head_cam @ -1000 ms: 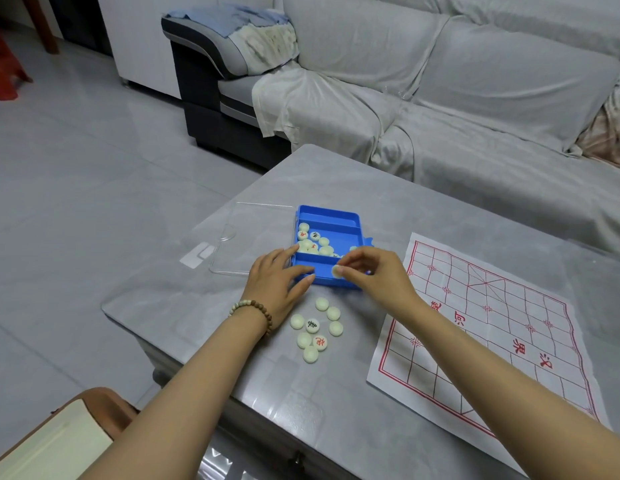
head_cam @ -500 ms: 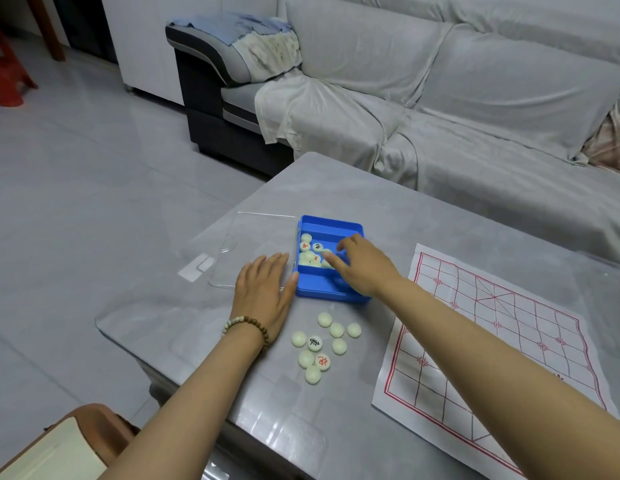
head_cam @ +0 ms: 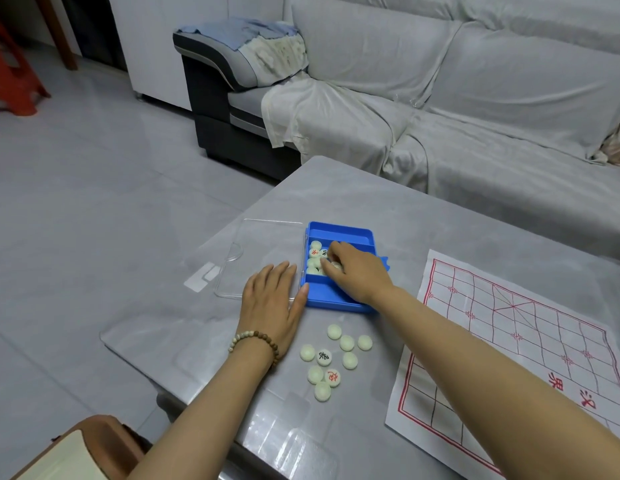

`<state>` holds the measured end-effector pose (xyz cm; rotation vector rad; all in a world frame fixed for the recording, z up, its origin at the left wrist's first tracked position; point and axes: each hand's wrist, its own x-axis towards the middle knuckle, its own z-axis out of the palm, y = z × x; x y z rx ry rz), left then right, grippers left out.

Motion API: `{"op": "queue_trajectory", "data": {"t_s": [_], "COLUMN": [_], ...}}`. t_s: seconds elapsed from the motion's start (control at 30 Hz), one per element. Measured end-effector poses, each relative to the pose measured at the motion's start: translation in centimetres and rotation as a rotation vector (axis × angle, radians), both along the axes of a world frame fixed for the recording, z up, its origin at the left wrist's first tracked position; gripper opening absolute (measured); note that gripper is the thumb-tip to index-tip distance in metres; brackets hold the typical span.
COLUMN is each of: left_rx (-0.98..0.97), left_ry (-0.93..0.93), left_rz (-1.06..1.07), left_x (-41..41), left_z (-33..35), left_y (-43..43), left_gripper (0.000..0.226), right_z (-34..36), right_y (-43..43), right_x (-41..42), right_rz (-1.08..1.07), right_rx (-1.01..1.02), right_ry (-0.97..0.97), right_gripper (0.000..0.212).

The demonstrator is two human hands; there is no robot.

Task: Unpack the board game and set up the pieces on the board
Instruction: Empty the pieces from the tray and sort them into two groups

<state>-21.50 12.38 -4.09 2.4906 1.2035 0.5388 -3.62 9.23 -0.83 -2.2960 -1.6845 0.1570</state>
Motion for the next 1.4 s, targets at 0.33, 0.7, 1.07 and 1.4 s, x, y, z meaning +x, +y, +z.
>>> {"op": "queue_trajectory", "data": {"t_s": [0.33, 0.7, 1.07, 1.4], "left_rx": [-0.011, -0.095, -0.146, -0.165], "left_ry": [0.009, -0.188, -0.348, -0.284], "left_rz": [-0.010, 0.030, 0.191, 0.182], "left_x": [0.0, -0.7, -4.8, -4.7], "left_z": [-0.1, 0.1, 0.4, 0.5], "left_y": [0.1, 0.2, 0.5, 0.3], "left_gripper": [0.080, 0.065, 0.049, 0.040], "right_z": [-0.2, 1.4, -0.3, 0.7], "right_y": [0.4, -0.1, -3.4, -8.0], "right_x": [0.4, -0.4, -9.9, -8.7], "right_rz": [-0.046, -0.165, 0.282, 0.350], "right_rx": [0.072, 0.328, 0.050, 0.043], "right_ry": [0.027, 0.332, 0.022, 0.115], "right_gripper": [0.030, 0.042, 0.033, 0.042]}}
